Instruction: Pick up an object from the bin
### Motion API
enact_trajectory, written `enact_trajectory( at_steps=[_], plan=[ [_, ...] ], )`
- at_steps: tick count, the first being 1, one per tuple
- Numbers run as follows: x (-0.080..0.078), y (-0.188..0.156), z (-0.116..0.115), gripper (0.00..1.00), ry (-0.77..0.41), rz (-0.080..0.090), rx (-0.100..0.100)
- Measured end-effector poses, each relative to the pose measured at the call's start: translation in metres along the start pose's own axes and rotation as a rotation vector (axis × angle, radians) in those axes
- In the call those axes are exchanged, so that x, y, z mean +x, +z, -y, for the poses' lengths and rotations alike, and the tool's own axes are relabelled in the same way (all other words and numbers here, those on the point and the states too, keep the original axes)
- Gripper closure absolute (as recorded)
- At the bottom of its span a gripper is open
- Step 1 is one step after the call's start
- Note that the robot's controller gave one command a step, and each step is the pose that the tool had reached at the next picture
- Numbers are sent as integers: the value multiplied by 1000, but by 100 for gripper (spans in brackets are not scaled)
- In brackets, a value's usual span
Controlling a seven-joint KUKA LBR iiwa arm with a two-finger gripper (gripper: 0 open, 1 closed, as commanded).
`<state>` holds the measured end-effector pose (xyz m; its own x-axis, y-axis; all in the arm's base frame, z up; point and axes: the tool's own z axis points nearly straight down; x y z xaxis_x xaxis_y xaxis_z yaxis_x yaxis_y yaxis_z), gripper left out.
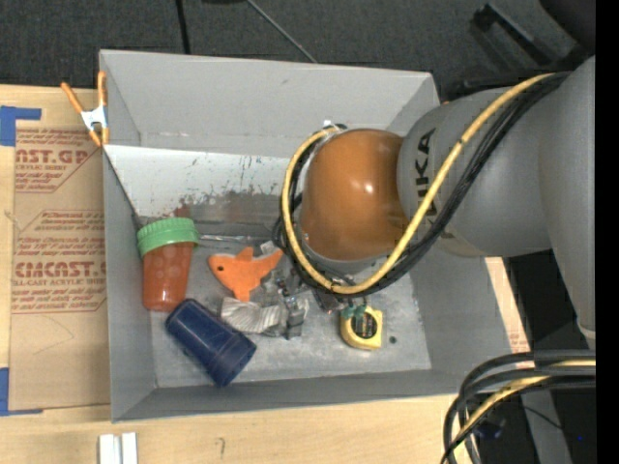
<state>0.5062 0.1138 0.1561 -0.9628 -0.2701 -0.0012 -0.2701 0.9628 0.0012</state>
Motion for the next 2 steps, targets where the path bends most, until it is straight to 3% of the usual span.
enact_trajectory(
  at_steps=[1,2],
  plan=[
    [0,0,0,100,0,0,0],
    [0,-84,13,100,33,1,1]
  ],
)
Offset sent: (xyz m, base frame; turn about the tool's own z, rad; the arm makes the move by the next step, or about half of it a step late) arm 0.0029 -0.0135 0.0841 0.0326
